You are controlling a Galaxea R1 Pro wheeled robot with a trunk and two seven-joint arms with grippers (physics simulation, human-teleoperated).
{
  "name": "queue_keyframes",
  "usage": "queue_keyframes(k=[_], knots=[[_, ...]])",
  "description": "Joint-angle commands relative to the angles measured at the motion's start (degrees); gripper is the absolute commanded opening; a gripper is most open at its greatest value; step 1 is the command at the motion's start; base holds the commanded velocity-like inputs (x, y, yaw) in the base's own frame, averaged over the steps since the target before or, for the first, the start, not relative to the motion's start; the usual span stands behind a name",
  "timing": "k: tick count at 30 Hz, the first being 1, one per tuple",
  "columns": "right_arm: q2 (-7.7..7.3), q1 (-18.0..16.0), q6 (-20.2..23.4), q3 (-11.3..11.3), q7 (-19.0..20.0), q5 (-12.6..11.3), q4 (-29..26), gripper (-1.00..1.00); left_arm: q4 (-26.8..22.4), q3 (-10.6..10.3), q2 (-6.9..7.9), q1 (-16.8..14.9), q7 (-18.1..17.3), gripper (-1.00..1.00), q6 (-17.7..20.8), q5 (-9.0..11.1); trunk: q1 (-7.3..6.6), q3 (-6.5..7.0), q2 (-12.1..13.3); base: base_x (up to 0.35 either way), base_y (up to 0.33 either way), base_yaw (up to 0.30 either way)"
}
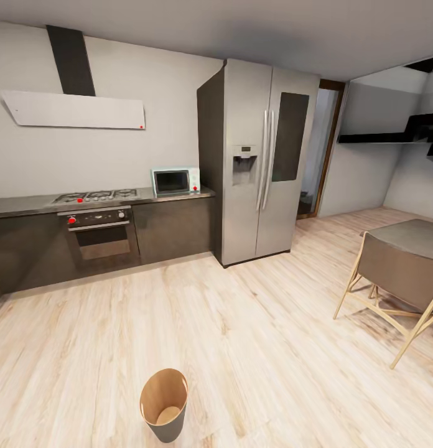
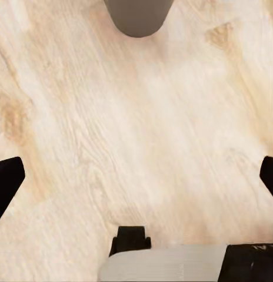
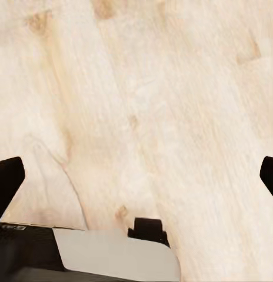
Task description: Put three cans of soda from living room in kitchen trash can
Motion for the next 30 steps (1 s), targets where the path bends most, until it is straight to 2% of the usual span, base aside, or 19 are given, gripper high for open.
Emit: queue_keyframes(k=[1, 4, 7, 10, 11, 12, 14, 15, 16, 20, 21, 23, 24, 26, 27, 29, 30], knots=[[-0.07, 0.0, 0.0, 0.0, 0.5, 0.0, -1.7, 1.00, -2.2, 0.0, 0.00, 0.0, 0.0, 1.00, 0.1, 0.0, 0.00, -0.01, 0.0, 0.000, 0.000, 0.000], [-0.21, 0.1, 0.3, 0.0, 2.1, 0.0, -6.8, 1.00, -8.7, -0.1, 0.00, 0.1, 0.0, 1.00, 0.5, 0.0, 0.00, -0.01, 0.0, 0.000, 0.000, 0.000], [-0.36, 0.2, 0.7, 0.0, 3.6, 0.0, -15.3, 1.00, -19.7, -0.3, 0.00, 0.3, 0.1, 1.00, 0.8, 0.0, 0.00, -0.01, 0.0, 0.000, 0.000, 0.000], [-0.41, 0.3, 0.9, 0.0, 4.1, 0.0, -21.6, 1.00, -27.7, -0.4, 0.00, 0.4, 0.2, 1.00, 0.9, -0.2, 0.00, -0.01, 0.0, 0.000, 0.000, 0.000], [-0.42, 0.3, 1.9, 0.0, 4.3, 0.0, -25.5, 1.00, -32.1, -0.4, 0.00, 0.4, 0.1, 1.00, 0.9, -0.3, 0.00, -0.01, 0.0, 0.000, 0.000, 0.000], [-0.43, 0.2, 3.2, -0.1, 4.8, 0.0, -27.9, 1.00, -34.5, -0.4, 0.00, 0.4, 0.1, 1.00, 0.9, -0.2, 0.00, -0.01, 0.0, 0.000, 0.000, 0.000], [-0.43, 0.2, 4.5, -0.1, 5.7, 0.0, -30.8, 1.00, -36.7, -0.5, 0.00, 0.4, 0.1, 1.00, 0.9, -0.1, 0.00, -0.01, 0.0, 0.000, 0.000, 0.000], [-0.49, 0.2, 5.7, -0.1, 7.0, 0.0, -34.1, 1.00, -38.8, -0.5, 0.00, 0.4, 0.1, 1.00, 1.0, 0.0, 0.00, -0.01, 0.0, 0.000, 0.000, 0.000], [-0.80, 0.3, 8.1, -0.3, 8.5, 0.0, -39.7, 1.00, -41.5, -0.4, 0.00, 0.4, 0.1, 1.00, 1.0, 0.0, 0.00, -0.01, 0.0, 0.000, 0.000, 0.000], [-2.29, 0.5, 10.9, -0.6, 9.5, -0.1, -46.1, 1.00, -43.6, -0.3, 0.00, 0.4, 0.1, 1.00, 0.9, 0.1, 0.00, -0.01, 0.0, 0.000, 0.000, 0.000], [-4.19, 0.6, 11.8, -0.8, 9.9, -0.5, -48.6, 1.00, -43.7, 0.0, 0.00, 0.3, 0.1, 1.00, 0.6, 0.0, 0.00, -0.01, 0.0, 0.000, 0.000, 0.000], [-6.24, 0.7, 12.1, -1.4, 10.2, -0.7, -49.9, 1.00, -42.7, 0.1, 0.00, 0.3, 0.1, 1.00, 0.4, 0.1, 0.00, -0.01, 0.0, 0.000, 0.000, 0.000], [-6.77, 0.7, 11.9, -1.8, 10.3, -0.8, -50.3, 1.00, -42.3, 0.1, 0.02, 0.3, 0.1, 1.00, 0.4, 0.1, 0.00, -0.01, 0.0, 0.000, 0.000, 0.000], [-8.07, 1.2, 8.7, -4.7, 10.4, -1.0, -50.9, 1.00, -41.2, 0.0, 0.01, 0.3, 0.2, 1.00, 0.2, -0.1, 0.00, -0.01, 0.0, 0.000, 0.000, 0.000], [-8.25, 1.5, 7.6, -5.9, 10.6, -1.0, -50.8, 1.00, -40.8, 0.0, 0.01, 0.3, 0.2, 1.00, 0.2, -0.1, 0.00, -0.01, 0.0, 0.000, 0.000, 0.000], [-8.61, 3.2, 3.7, -11.3, 13.3, -1.2, -50.5, 1.00, -38.1, -0.1, 0.01, 0.3, 0.2, 1.00, 0.1, -0.1, 0.00, -0.01, 0.0, 0.000, 0.000, 0.000], [-8.65, 3.6, 3.1, -12.6, 14.6, -1.2, -50.5, 1.00, -37.5, -0.1, 0.00, 0.3, 0.2, 1.00, 0.0, -0.1, 0.00, -0.01, 0.0, 0.000, 0.000, 0.000]])
